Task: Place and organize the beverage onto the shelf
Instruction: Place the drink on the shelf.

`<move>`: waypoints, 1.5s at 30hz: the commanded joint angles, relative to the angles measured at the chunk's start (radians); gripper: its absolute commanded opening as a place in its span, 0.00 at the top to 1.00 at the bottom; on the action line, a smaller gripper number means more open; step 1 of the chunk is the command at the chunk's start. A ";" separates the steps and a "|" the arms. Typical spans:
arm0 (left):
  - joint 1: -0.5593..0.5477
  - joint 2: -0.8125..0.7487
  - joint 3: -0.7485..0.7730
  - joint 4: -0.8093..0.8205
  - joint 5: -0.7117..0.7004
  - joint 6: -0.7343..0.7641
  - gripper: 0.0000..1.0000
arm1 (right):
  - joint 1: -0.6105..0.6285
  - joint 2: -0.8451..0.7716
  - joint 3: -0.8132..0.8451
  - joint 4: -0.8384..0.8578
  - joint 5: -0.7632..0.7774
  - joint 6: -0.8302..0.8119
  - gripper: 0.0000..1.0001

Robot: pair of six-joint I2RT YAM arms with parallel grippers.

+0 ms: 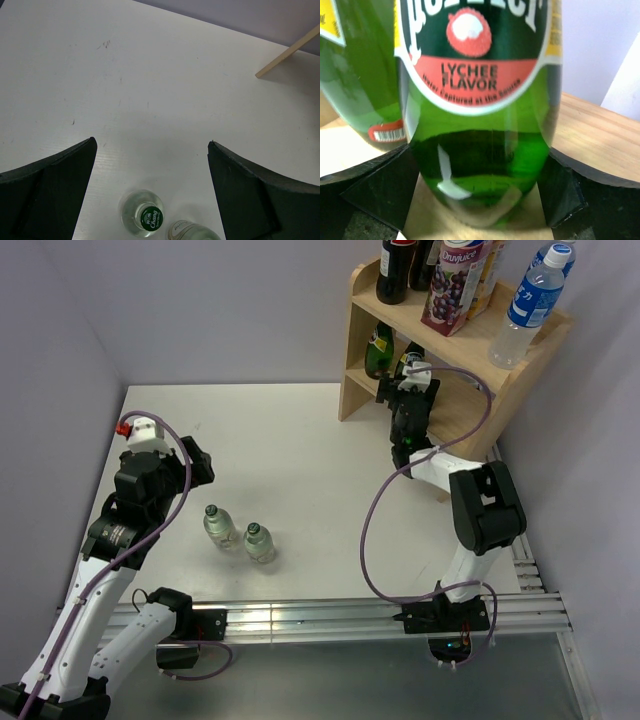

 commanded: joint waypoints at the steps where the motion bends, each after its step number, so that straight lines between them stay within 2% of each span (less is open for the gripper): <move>1: 0.003 -0.015 0.004 0.034 -0.020 0.004 0.00 | -0.024 -0.016 -0.079 -0.105 0.010 0.035 0.04; 4: 0.003 -0.012 0.006 0.031 -0.020 0.004 0.01 | -0.024 -0.036 -0.101 -0.107 0.001 0.050 0.00; 10: 0.005 -0.011 0.009 0.027 -0.023 0.004 0.01 | -0.021 -0.077 -0.147 -0.116 -0.011 0.061 0.00; 21: 0.005 0.009 0.032 -0.003 -0.109 -0.031 0.01 | -0.010 -0.206 -0.265 -0.119 -0.031 0.046 0.02; 30: 0.005 0.024 0.064 -0.076 -0.192 -0.114 0.01 | 0.075 -0.361 -0.338 -0.183 0.007 0.040 0.02; 34: 0.005 0.021 0.093 -0.153 -0.230 -0.216 0.00 | 0.144 -0.476 -0.348 -0.278 0.054 0.061 0.02; 37: 0.005 0.023 0.115 -0.208 -0.168 -0.249 0.00 | 0.221 -0.546 -0.306 -0.480 0.056 0.098 0.03; 42: 0.005 0.084 0.149 -0.298 -0.013 -0.246 0.00 | 0.367 -0.666 -0.286 -0.651 -0.002 0.152 0.03; 45: 0.003 0.127 0.156 -0.361 0.040 -0.224 0.01 | 0.405 -0.712 -0.257 -0.768 -0.066 0.197 0.03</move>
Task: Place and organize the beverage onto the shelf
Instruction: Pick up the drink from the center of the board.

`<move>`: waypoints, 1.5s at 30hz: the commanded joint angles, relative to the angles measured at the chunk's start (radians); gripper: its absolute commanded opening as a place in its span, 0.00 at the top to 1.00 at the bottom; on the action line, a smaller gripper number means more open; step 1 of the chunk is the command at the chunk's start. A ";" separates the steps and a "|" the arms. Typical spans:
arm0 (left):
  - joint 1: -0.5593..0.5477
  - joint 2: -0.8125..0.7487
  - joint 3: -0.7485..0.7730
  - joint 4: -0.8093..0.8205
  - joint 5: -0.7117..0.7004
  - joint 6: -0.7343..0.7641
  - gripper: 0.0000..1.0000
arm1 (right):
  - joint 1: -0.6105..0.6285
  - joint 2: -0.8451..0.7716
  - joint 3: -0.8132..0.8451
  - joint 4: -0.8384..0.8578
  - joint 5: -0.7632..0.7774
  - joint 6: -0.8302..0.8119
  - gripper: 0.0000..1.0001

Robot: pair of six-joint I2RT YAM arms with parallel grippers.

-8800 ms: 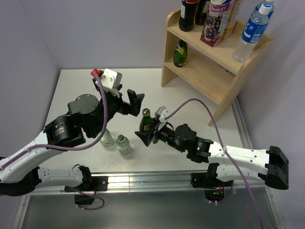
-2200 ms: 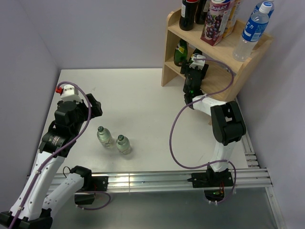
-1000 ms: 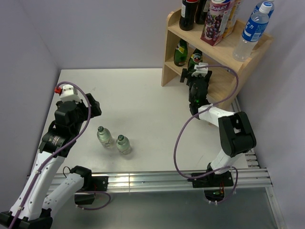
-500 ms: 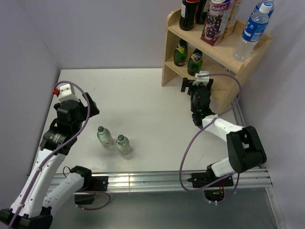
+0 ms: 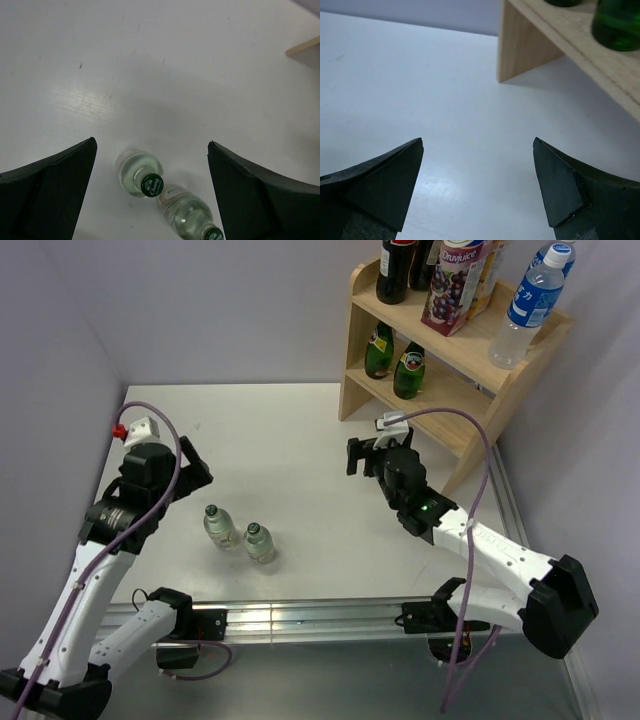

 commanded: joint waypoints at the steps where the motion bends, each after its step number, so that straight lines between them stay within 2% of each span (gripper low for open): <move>1: 0.002 0.041 0.030 -0.098 0.097 0.006 0.01 | 0.046 -0.069 0.066 -0.172 -0.076 0.074 0.03; 4: 0.002 0.058 0.009 -0.142 0.096 0.026 0.01 | 0.066 -0.099 0.081 -0.247 -0.178 0.089 0.04; 8: -0.013 0.090 -0.020 -0.202 0.070 0.026 0.01 | 0.083 -0.111 0.097 -0.315 -0.220 0.092 0.05; 11: -0.067 0.107 -0.028 -0.215 0.109 0.009 0.03 | 0.091 -0.118 0.086 -0.312 -0.248 0.092 0.05; 18: -0.144 0.195 -0.037 -0.225 0.065 -0.010 0.12 | 0.098 -0.132 0.052 -0.296 -0.320 0.103 0.07; 19: -0.144 0.204 -0.041 -0.221 0.062 -0.011 0.20 | 0.098 -0.135 0.043 -0.295 -0.327 0.101 0.07; 21: -0.147 0.238 -0.044 -0.224 0.065 -0.011 0.28 | 0.100 -0.145 0.037 -0.296 -0.334 0.097 0.07; 22: -0.147 0.247 -0.044 -0.222 0.067 -0.011 0.37 | 0.101 -0.148 0.032 -0.298 -0.334 0.095 0.07; 25: -0.159 0.270 -0.042 -0.218 0.051 -0.014 0.47 | 0.101 -0.157 0.023 -0.299 -0.335 0.084 0.07; 27: -0.162 0.281 -0.039 -0.222 0.042 -0.017 0.50 | 0.101 -0.165 0.019 -0.296 -0.343 0.081 0.07; 31: -0.171 0.287 -0.036 -0.227 0.036 -0.022 0.74 | 0.101 -0.165 0.011 -0.286 -0.349 0.081 0.07; 33: -0.173 0.288 -0.038 -0.227 0.031 -0.022 0.78 | 0.101 -0.157 0.012 -0.284 -0.360 0.084 0.07; 34: -0.174 0.287 -0.031 -0.228 0.025 -0.023 0.89 | 0.103 -0.155 0.014 -0.284 -0.367 0.086 0.08; 36: -0.174 0.282 -0.012 -0.233 0.013 -0.023 1.00 | 0.103 -0.154 0.012 -0.284 -0.389 0.094 0.08; 41: -0.178 0.233 0.071 -0.239 -0.061 -0.005 1.00 | 0.103 -0.158 0.012 -0.244 -0.433 0.110 0.08; 45: -0.176 0.192 0.131 -0.221 -0.067 0.047 1.00 | 0.103 -0.160 0.012 -0.220 -0.491 0.126 0.08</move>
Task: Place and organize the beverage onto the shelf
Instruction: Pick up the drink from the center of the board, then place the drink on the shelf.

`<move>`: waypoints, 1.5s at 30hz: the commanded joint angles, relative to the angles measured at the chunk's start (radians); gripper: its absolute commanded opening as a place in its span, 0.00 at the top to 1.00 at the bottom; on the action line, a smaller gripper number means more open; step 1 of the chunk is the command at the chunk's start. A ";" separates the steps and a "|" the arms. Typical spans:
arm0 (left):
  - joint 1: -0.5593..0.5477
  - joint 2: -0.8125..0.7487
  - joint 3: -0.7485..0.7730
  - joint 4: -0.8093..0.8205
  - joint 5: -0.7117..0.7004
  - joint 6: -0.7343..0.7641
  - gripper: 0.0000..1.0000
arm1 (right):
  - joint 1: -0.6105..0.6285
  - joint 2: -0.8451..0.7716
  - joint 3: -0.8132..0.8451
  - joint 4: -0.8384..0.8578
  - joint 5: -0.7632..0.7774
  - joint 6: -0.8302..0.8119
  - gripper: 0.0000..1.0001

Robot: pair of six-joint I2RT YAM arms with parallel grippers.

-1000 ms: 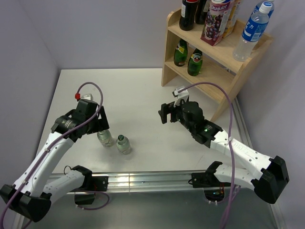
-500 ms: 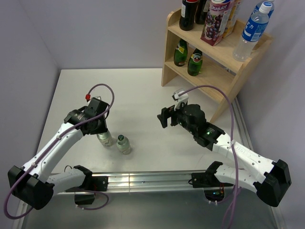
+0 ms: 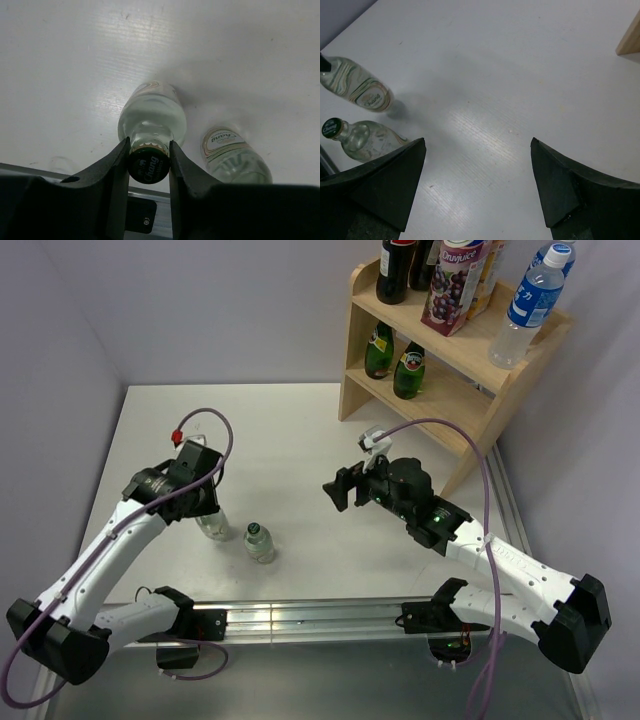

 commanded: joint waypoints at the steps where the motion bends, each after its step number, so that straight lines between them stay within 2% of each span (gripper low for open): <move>1: -0.004 -0.092 0.136 0.071 -0.061 0.055 1.00 | 0.007 -0.016 -0.004 0.074 -0.084 0.024 0.08; 4: -0.004 -0.132 0.176 0.091 -0.066 0.098 1.00 | 0.007 -0.017 -0.004 0.118 -0.202 0.028 0.08; 5: -0.004 -0.138 0.188 0.097 -0.069 0.119 1.00 | 0.007 -0.016 -0.003 0.132 -0.292 0.031 0.08; 9: -0.004 -0.196 0.262 0.120 -0.099 0.158 1.00 | 0.012 0.016 0.037 0.215 -0.487 0.045 0.08; 12: -0.004 -0.239 0.303 0.158 -0.078 0.202 1.00 | 0.045 0.068 0.108 0.226 -0.548 0.027 0.08; 21: -0.005 -0.307 0.360 0.226 0.094 0.296 1.00 | 0.197 0.271 0.336 0.228 -0.509 -0.053 0.09; 30: -0.004 -0.360 0.319 0.296 0.224 0.348 1.00 | 0.228 0.499 0.555 0.176 -0.481 -0.131 0.09; 36: -0.005 -0.422 0.285 0.370 0.287 0.354 1.00 | 0.246 0.622 0.628 0.223 -0.561 -0.104 0.09; 45: -0.005 -0.449 0.305 0.413 0.492 0.393 1.00 | 0.286 0.711 0.702 0.277 -0.717 -0.098 0.10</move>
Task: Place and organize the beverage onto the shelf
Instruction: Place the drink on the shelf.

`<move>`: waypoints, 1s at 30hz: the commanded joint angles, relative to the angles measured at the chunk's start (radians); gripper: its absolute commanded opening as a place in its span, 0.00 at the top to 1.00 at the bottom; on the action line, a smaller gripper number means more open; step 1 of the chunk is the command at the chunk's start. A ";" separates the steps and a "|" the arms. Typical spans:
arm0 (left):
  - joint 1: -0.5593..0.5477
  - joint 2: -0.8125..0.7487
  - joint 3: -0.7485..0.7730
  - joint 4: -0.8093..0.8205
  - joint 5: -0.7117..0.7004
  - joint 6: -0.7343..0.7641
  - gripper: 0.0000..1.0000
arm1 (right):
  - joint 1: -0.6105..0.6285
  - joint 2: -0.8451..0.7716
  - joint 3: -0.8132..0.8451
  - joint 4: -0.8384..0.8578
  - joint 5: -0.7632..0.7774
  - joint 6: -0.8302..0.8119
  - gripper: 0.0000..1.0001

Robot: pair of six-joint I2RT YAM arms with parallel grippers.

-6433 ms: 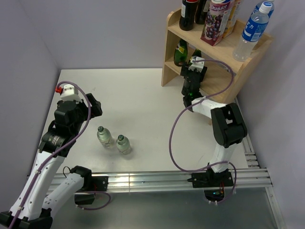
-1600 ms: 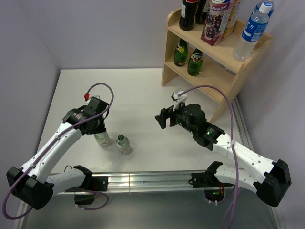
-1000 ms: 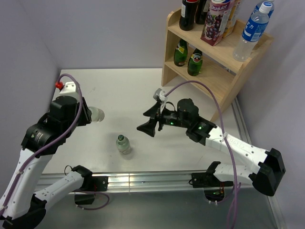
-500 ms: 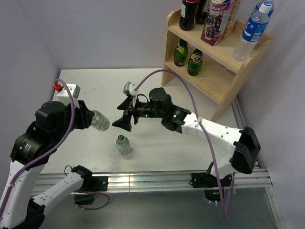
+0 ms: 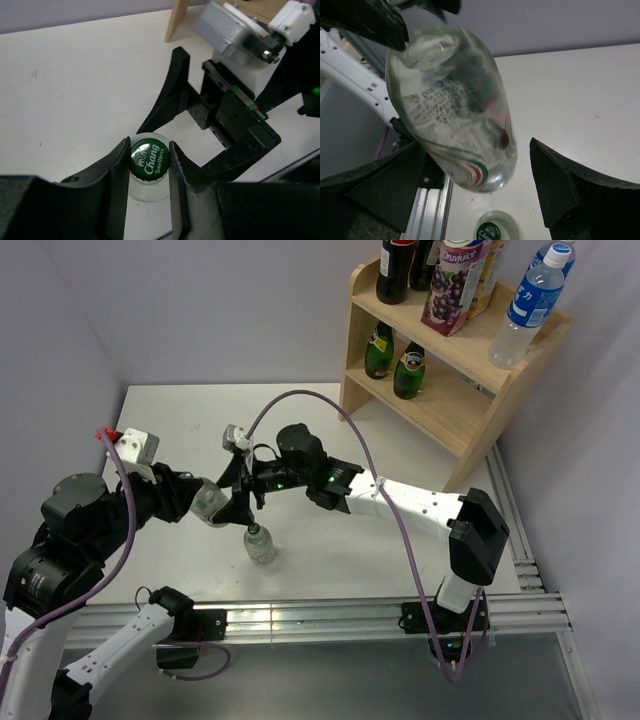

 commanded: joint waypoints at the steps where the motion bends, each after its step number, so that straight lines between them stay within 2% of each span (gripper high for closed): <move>1: -0.004 -0.017 0.048 0.246 0.158 -0.003 1.00 | 0.020 0.015 0.058 0.092 -0.065 -0.004 0.10; 5: -0.005 0.001 0.069 0.240 0.172 0.002 1.00 | 0.046 0.013 0.061 0.084 -0.095 -0.020 0.16; 7: -0.005 0.003 0.072 0.244 0.161 0.000 1.00 | 0.063 0.006 0.056 0.078 -0.107 -0.021 0.25; 8: -0.004 0.003 0.077 0.250 0.160 0.002 1.00 | 0.068 0.000 0.039 0.081 -0.110 -0.021 0.35; 10: -0.004 0.000 0.080 0.252 0.163 0.003 1.00 | 0.083 -0.020 0.018 0.099 -0.110 -0.018 0.40; 13: -0.004 0.006 0.091 0.247 0.158 0.009 1.00 | 0.100 -0.037 -0.008 0.109 -0.118 -0.015 0.65; 15: -0.005 0.014 0.097 0.247 0.158 0.008 1.00 | 0.109 -0.048 -0.010 0.110 -0.118 -0.008 0.92; 16: -0.005 0.015 0.099 0.252 0.158 0.003 1.00 | 0.115 -0.056 -0.010 0.116 -0.109 0.002 1.00; 17: -0.005 0.017 0.097 0.258 0.151 -0.001 1.00 | 0.129 -0.065 -0.020 0.130 -0.101 0.015 1.00; 18: -0.005 0.015 0.095 0.266 0.143 -0.009 0.96 | 0.135 -0.094 -0.030 0.168 -0.095 0.040 1.00; 19: -0.004 0.014 0.094 0.281 0.126 -0.020 0.86 | 0.143 -0.114 -0.042 0.193 -0.078 0.052 1.00; 20: -0.005 0.015 0.094 0.286 0.117 -0.024 0.62 | 0.155 -0.134 -0.077 0.222 -0.064 0.066 1.00; 23: -0.004 0.021 0.089 0.310 0.107 -0.040 0.42 | 0.165 -0.220 -0.161 0.349 0.006 0.133 1.00; 24: -0.004 0.023 0.086 0.316 0.106 -0.043 0.29 | 0.165 -0.256 -0.183 0.392 0.029 0.158 1.00; 26: -0.005 0.024 0.077 0.345 0.089 -0.058 0.15 | 0.165 -0.293 -0.221 0.403 0.098 0.158 1.00; 30: -0.005 0.029 0.068 0.379 0.049 -0.087 0.00 | 0.165 -0.390 -0.277 0.385 0.209 0.132 1.00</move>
